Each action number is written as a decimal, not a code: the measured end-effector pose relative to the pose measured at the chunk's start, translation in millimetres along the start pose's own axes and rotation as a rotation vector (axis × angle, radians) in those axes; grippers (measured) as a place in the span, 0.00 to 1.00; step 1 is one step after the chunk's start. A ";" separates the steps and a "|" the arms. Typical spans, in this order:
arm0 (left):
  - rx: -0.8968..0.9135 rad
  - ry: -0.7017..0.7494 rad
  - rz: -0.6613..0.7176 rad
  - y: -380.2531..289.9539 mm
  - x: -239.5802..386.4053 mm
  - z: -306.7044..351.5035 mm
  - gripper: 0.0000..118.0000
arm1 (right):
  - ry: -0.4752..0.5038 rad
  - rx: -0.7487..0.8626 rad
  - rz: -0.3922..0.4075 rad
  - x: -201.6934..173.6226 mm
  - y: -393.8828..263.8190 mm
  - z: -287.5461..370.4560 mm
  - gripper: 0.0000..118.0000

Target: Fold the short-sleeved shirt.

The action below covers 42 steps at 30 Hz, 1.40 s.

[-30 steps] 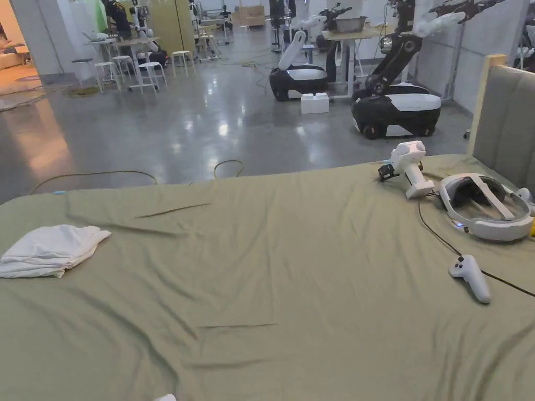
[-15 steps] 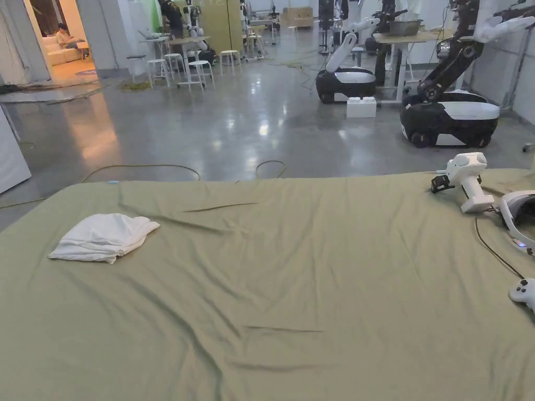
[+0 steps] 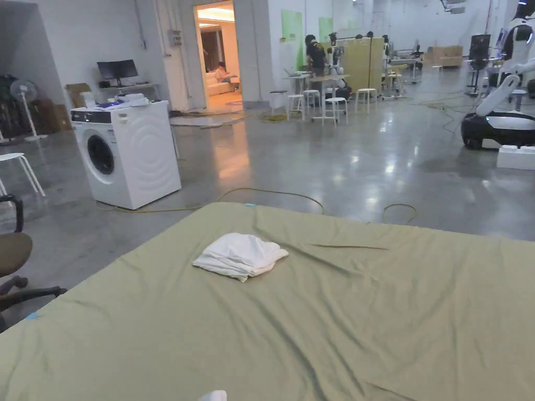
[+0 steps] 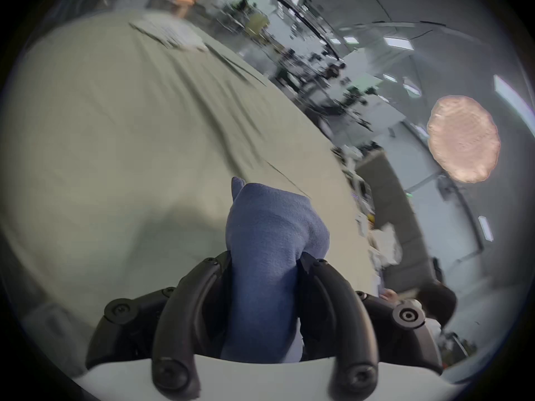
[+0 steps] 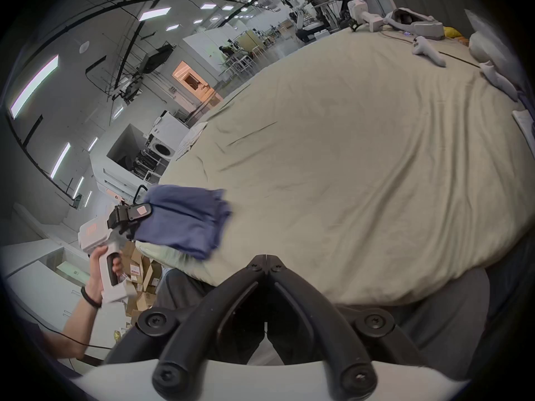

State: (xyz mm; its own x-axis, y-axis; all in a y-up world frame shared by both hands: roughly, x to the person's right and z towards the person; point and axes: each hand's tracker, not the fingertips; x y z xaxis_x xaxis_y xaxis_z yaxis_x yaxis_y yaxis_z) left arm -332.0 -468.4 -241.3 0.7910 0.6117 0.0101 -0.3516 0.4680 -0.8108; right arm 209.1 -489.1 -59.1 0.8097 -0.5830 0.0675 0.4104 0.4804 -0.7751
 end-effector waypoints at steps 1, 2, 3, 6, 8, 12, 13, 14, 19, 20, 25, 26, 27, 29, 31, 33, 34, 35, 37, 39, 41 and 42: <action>0.018 0.053 0.030 13.3 -16.5 11.5 0.36 | -0.005 0.000 -0.010 2.5 -1.9 3.2 0.00; 0.035 0.097 0.081 28.0 -38.3 21.9 0.36 | -0.018 0.005 -0.031 5.3 -4.9 5.8 0.00; 0.061 0.126 0.120 39.2 -55.5 29.8 0.36 | -0.026 0.008 -0.047 7.5 -6.9 5.9 0.00; 0.100 0.305 0.250 65.3 -90.5 33.6 0.36 | -0.038 0.020 -0.088 11.3 -9.3 6.9 0.00; 0.103 0.329 0.249 73.5 -97.8 28.8 0.38 | -0.031 0.026 -0.101 11.7 -9.0 7.3 0.00; 0.087 0.596 0.122 86.4 -89.6 24.1 0.59 | -0.034 0.040 -0.089 5.9 -7.6 13.8 0.00; 0.089 0.616 0.076 87.9 -82.4 28.2 0.61 | -0.036 0.046 -0.080 4.4 -6.7 15.6 0.00; 0.120 0.630 0.018 88.0 -69.5 37.5 0.61 | -0.037 0.057 -0.070 2.5 -5.2 18.3 0.00; 0.436 0.442 -0.303 61.2 30.1 121.0 0.61 | -0.027 0.183 0.031 -20.9 19.2 37.6 0.00; 0.501 0.403 -0.373 61.4 41.1 136.2 0.61 | -0.049 0.238 0.080 -31.5 27.6 44.9 0.00; 0.773 0.293 -0.607 -1.7 143.1 198.0 0.63 | -0.034 0.470 0.260 -77.5 56.7 87.6 0.00; 0.834 0.294 -0.640 -17.9 163.0 204.4 0.63 | -0.024 0.519 0.288 -86.6 60.6 98.6 0.00; 0.874 0.291 -0.644 -30.6 177.6 207.8 0.63 | -0.017 0.563 0.303 -93.2 63.2 108.1 0.00; 0.926 0.244 -0.680 -50.9 194.4 207.1 0.63 | 0.009 0.618 0.327 -105.0 69.4 124.5 0.00; 0.946 0.225 -0.736 -72.0 214.4 202.2 0.63 | 0.005 0.675 0.350 -113.5 73.2 139.2 0.00; 0.952 0.246 -0.768 -87.1 229.8 192.9 0.63 | -0.010 0.718 0.394 -122.2 73.9 153.7 0.00; 0.948 0.250 -0.783 -91.9 236.6 189.8 0.63 | -0.030 0.735 0.408 -125.5 73.1 158.7 0.00; 0.935 0.251 -0.779 -95.6 243.4 186.3 0.63 | -0.048 0.754 0.426 -128.2 71.7 163.6 0.00; 0.901 0.222 -0.766 -100.9 252.7 180.5 0.62 | -0.076 0.774 0.459 -131.1 67.8 170.2 0.00; 0.928 0.205 -0.771 -109.1 253.6 177.5 0.58 | -0.113 0.803 0.481 -130.9 62.2 172.9 0.00; 0.929 0.219 -0.782 -111.5 255.4 176.2 0.45 | -0.112 0.815 0.496 -128.0 55.9 174.9 0.00; 0.927 0.241 -0.799 -111.2 255.4 175.1 0.29 | -0.106 0.833 0.504 -125.6 52.3 175.7 0.00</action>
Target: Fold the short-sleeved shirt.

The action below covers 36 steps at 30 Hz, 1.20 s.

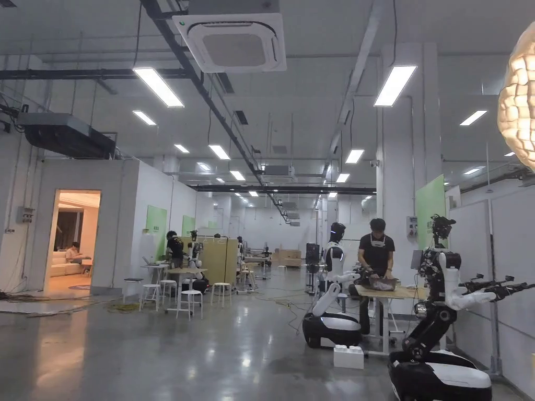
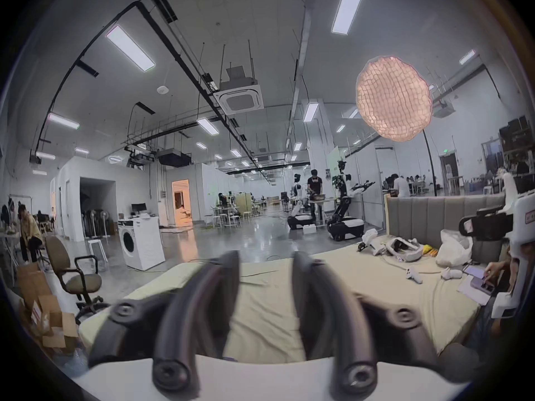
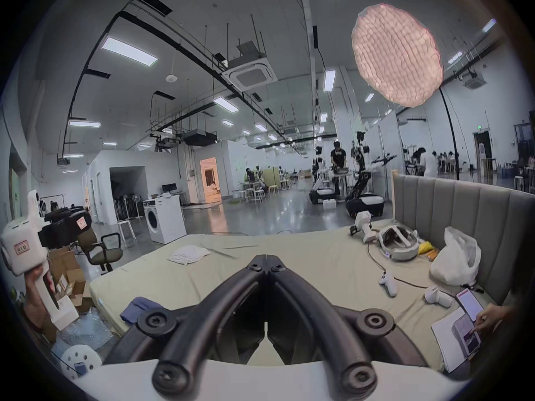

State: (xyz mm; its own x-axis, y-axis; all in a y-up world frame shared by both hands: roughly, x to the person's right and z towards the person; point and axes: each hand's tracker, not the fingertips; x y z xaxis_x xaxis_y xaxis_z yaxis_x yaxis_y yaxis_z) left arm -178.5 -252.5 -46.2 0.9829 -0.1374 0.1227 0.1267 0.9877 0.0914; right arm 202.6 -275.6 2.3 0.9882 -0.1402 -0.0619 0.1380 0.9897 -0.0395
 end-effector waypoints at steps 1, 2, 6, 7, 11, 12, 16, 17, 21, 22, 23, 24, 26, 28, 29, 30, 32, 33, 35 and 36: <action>-0.004 0.008 -0.027 -1.3 0.6 -0.9 0.18 | 0.002 0.012 -0.009 1.7 -2.4 2.3 0.00; -0.011 0.012 -0.042 -1.7 2.3 0.8 0.13 | 0.014 0.022 -0.025 3.3 -3.2 4.9 0.00; -0.027 -0.021 -0.003 -5.9 -0.2 4.5 0.00 | 0.005 0.040 -0.044 4.7 -3.6 9.1 0.00; -0.039 -0.037 0.014 -7.0 -1.5 3.4 0.00 | 0.001 0.040 -0.042 4.5 -3.1 9.4 0.00; -0.058 -0.016 0.024 -8.2 -1.3 2.2 0.00 | -0.010 0.040 -0.012 1.0 0.2 9.3 0.00; -0.062 -0.023 0.031 -8.4 -3.0 1.7 0.00 | -0.014 0.040 -0.007 -0.1 1.0 9.1 0.00; -0.064 -0.034 0.048 -5.2 -4.3 2.0 0.00 | -0.012 0.040 -0.016 -0.1 3.2 8.7 0.00; -0.067 -0.039 0.051 -4.9 -6.3 1.4 0.00 | -0.014 0.040 -0.021 0.2 3.5 8.9 0.00; -0.069 -0.033 0.077 -1.3 -11.8 2.4 0.00 | -0.024 0.029 -0.017 -1.3 5.7 9.9 0.00; -0.064 -0.029 0.091 -0.1 -12.8 4.2 0.00 | -0.025 0.028 -0.008 -1.9 5.9 10.2 0.00; -0.058 -0.028 0.106 0.6 -14.2 5.5 0.00 | -0.028 0.028 0.001 -2.9 6.0 10.0 0.00; -0.054 -0.030 0.111 1.0 -14.7 6.4 0.00 | -0.031 0.026 0.008 -3.9 6.2 9.4 0.00; -0.053 -0.029 0.109 4.3 -12.4 7.9 0.00 | -0.030 0.024 0.017 -5.9 6.0 8.4 0.00; -0.054 -0.029 0.100 5.7 -11.1 9.1 0.00 | -0.030 0.027 0.024 -7.6 5.9 8.0 0.00; -0.050 -0.031 0.096 6.0 -10.6 9.8 0.00 | -0.028 0.027 0.030 -8.7 6.2 7.9 0.00; -0.044 -0.030 0.094 6.2 -10.3 10.2 0.01 | -0.032 0.034 0.041 -10.1 5.8 8.0 0.00; -0.035 -0.023 0.099 7.4 -10.7 11.0 0.14 | -0.041 0.050 0.056 -11.4 6.0 8.7 0.01; -0.032 -0.022 0.110 8.0 -11.4 11.3 0.29 | -0.044 0.050 0.057 -10.8 6.0 9.0 0.13; -0.029 -0.041 0.143 8.9 -16.6 10.8 0.47 | -0.040 0.046 0.049 -8.9 6.9 8.6 0.48; -0.025 -0.040 0.155 9.0 -17.3 11.0 0.57 | -0.039 0.040 0.045 -7.9 7.1 7.7 0.65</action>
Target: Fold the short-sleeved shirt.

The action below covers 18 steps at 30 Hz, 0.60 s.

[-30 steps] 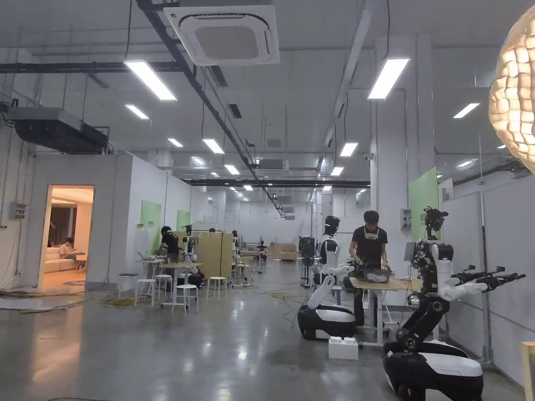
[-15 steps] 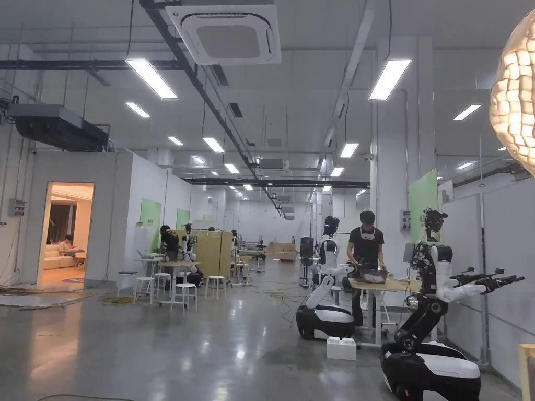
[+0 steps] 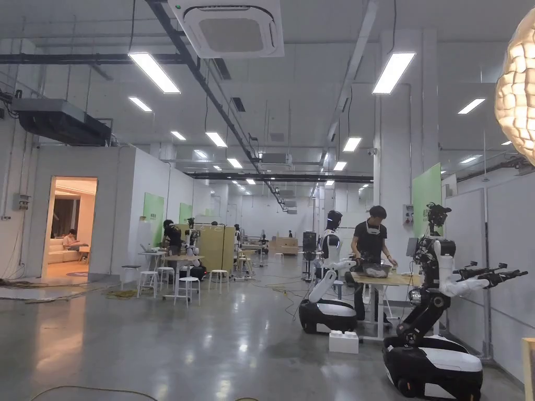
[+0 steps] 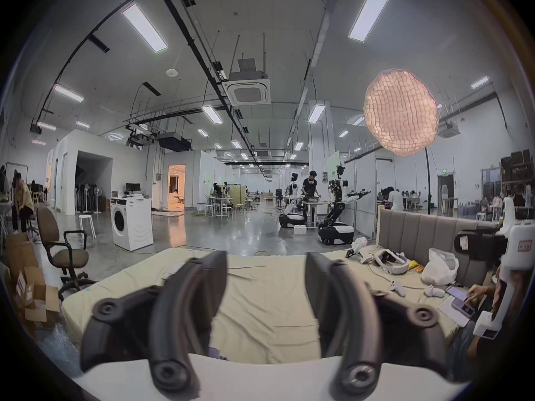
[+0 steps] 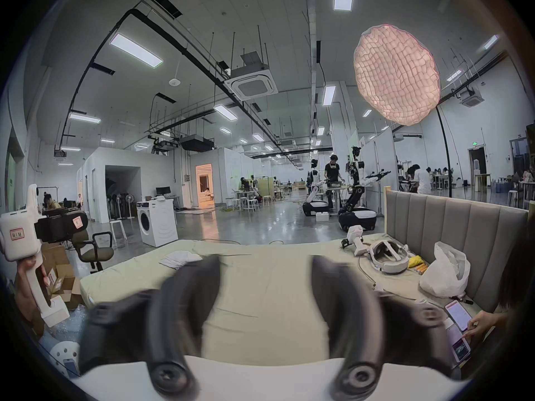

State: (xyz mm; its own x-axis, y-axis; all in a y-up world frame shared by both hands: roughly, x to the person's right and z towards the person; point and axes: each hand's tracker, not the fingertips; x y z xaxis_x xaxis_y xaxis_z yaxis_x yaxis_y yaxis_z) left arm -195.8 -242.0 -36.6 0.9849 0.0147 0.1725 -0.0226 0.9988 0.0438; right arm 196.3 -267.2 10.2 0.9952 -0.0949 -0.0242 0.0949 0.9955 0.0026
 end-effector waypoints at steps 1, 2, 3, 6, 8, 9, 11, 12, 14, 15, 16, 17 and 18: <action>0.007 0.005 0.012 0.3 -0.1 0.6 0.61 | 0.000 0.002 0.000 0.0 -0.7 0.7 0.65; 0.020 0.011 0.025 2.0 -0.8 1.7 0.66 | -0.005 0.011 0.001 0.2 -1.1 1.8 0.65; 0.025 0.013 0.034 2.8 -1.7 2.3 0.74 | -0.008 0.013 0.002 0.2 -1.0 2.0 0.65; 0.049 0.006 0.055 4.3 -3.9 4.7 0.98 | -0.004 0.020 0.000 -0.1 -0.8 2.4 0.78; 0.072 -0.002 0.058 5.1 -3.4 8.0 1.00 | -0.002 0.028 0.001 -0.2 -1.0 2.5 0.92; 0.082 -0.004 0.059 6.1 -2.7 9.7 1.00 | -0.001 0.032 0.001 -0.8 -1.1 2.9 0.95; 0.090 -0.007 0.054 7.6 -1.1 10.8 1.00 | 0.008 0.044 -0.005 -0.9 -1.4 4.1 0.97; 0.091 -0.007 0.049 8.1 -0.1 10.7 1.00 | 0.008 0.046 -0.006 -1.1 -1.5 4.2 1.00; 0.086 -0.006 0.039 9.1 1.8 9.5 1.00 | 0.011 0.039 -0.002 -2.1 -2.3 3.9 1.00; 0.085 -0.006 0.034 8.6 2.6 9.5 1.00 | 0.004 0.041 0.002 -2.2 -3.3 4.4 1.00; 0.083 -0.009 0.029 8.4 3.5 9.5 1.00 | -0.006 0.041 0.012 -2.7 -4.1 4.8 1.00; 0.078 -0.012 0.026 7.7 3.9 9.2 1.00 | -0.014 0.040 0.020 -3.6 -4.4 5.1 1.00; 0.075 -0.013 0.025 6.6 3.6 8.6 1.00 | -0.021 0.042 0.024 -3.7 -4.7 5.7 1.00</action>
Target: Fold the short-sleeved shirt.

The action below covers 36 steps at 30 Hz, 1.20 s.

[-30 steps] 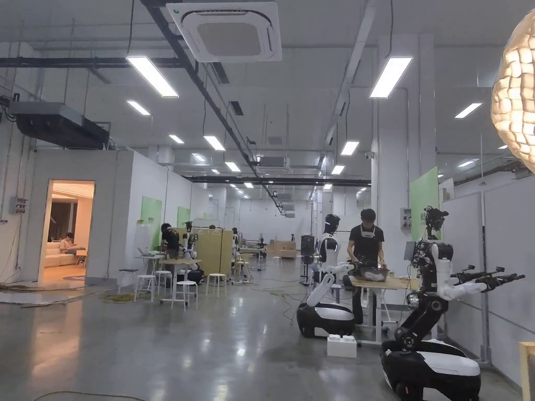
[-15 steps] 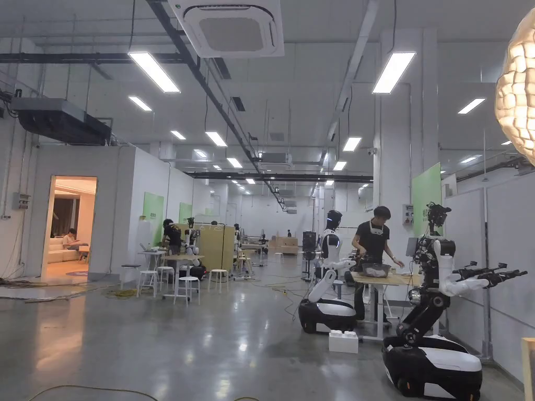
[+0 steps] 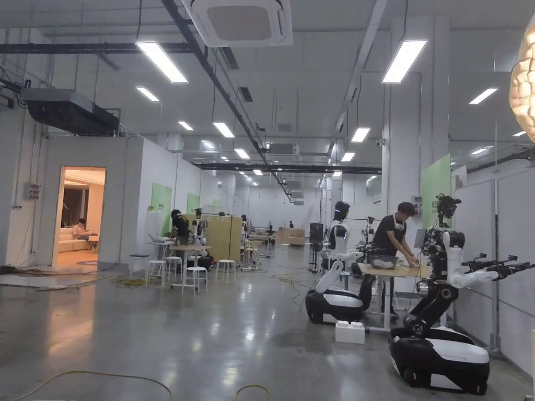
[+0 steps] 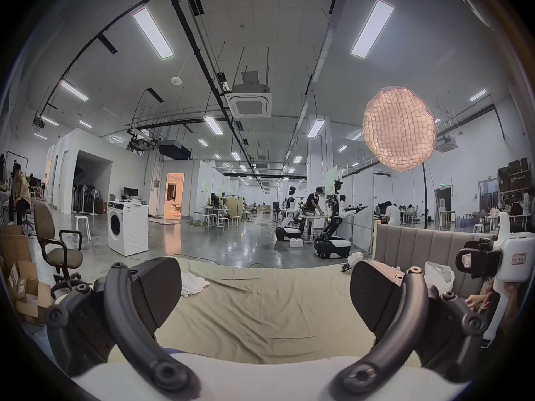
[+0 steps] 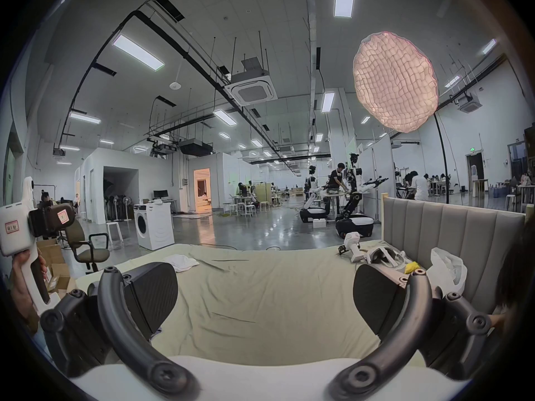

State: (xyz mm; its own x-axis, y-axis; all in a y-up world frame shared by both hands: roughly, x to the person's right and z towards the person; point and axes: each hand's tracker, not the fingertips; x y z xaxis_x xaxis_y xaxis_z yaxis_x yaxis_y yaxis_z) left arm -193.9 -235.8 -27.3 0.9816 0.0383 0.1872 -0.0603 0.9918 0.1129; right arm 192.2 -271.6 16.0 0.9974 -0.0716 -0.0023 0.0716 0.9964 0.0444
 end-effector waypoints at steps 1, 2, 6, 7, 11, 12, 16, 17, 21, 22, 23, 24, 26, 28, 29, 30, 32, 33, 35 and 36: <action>-0.005 0.000 0.000 -0.6 0.5 -0.3 1.00 | -0.001 0.001 0.001 0.4 -0.1 0.5 1.00; -0.007 -0.001 -0.001 -0.9 1.3 -0.4 1.00 | 0.000 0.000 -0.001 1.0 0.1 1.0 1.00; -0.013 -0.007 0.003 -2.5 2.4 -1.8 1.00 | 0.004 0.012 -0.004 2.2 0.9 3.1 1.00; -0.016 -0.011 0.003 -2.7 3.1 -2.4 1.00 | 0.002 0.015 -0.005 1.6 1.7 3.2 1.00; -0.023 -0.014 -0.009 -4.1 5.5 -3.9 1.00 | 0.000 0.019 -0.023 3.7 2.3 3.6 1.00; -0.025 -0.018 -0.010 -5.2 4.9 -3.9 1.00 | -0.001 0.018 -0.029 4.2 2.3 3.7 1.00; -0.029 -0.020 -0.011 -6.6 4.9 -4.0 1.00 | 0.001 -0.008 -0.077 8.4 4.1 1.6 1.00; -0.032 -0.020 -0.009 -6.8 4.7 -4.3 1.00 | 0.006 -0.037 -0.121 10.4 5.5 -0.2 1.00; -0.038 -0.017 -0.006 -6.6 4.9 -5.3 1.00 | 0.007 -0.093 -0.224 16.1 13.1 -6.5 1.00; -0.040 -0.018 -0.003 -6.5 4.8 -5.5 1.00 | 0.017 -0.106 -0.246 17.4 15.1 -7.9 1.00; -0.041 -0.019 -0.001 -6.5 4.7 -5.6 1.00 | 0.029 -0.119 -0.259 17.9 16.6 -9.5 1.00; -0.043 -0.022 0.001 -7.0 4.4 -5.8 1.00 | 0.040 -0.129 -0.277 18.3 17.8 -10.4 1.00; -0.046 -0.022 0.002 -7.4 5.0 -6.3 1.00 | 0.017 -0.187 -0.333 17.3 22.1 -13.7 1.00; -0.047 -0.025 -0.001 -7.6 5.3 -6.6 1.00 | -0.030 -0.243 -0.382 16.6 26.7 -18.5 1.00; -0.048 -0.031 -0.001 -7.6 5.4 -6.7 1.00 | -0.052 -0.262 -0.401 16.4 28.2 -20.3 1.00; -0.048 -0.034 -0.001 -7.5 5.7 -6.8 1.00 | -0.062 -0.269 -0.416 16.6 28.4 -21.5 1.00; -0.048 -0.038 -0.002 -6.8 6.9 -6.6 1.00 | -0.065 -0.291 -0.439 17.4 27.5 -24.5 1.00; -0.047 -0.039 -0.001 -6.6 7.2 -6.5 1.00 | -0.071 -0.291 -0.458 17.2 26.1 -24.7 1.00; -0.046 -0.046 0.000 -6.1 7.4 -6.4 1.00 | -0.120 -0.300 -0.513 14.6 23.0 -23.9 1.00; -0.047 -0.049 0.001 -5.3 7.9 -6.6 1.00 | -0.127 -0.310 -0.527 14.3 22.4 -24.0 1.00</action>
State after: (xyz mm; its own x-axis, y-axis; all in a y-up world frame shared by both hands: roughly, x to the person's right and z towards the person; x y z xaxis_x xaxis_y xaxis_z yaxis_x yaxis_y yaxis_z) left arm -184.7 -240.0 -32.8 0.9714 0.0341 0.2351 -0.0512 0.9964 0.0670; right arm 208.2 -249.2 -7.0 0.8214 -0.5429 0.1748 0.5701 0.7910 -0.2222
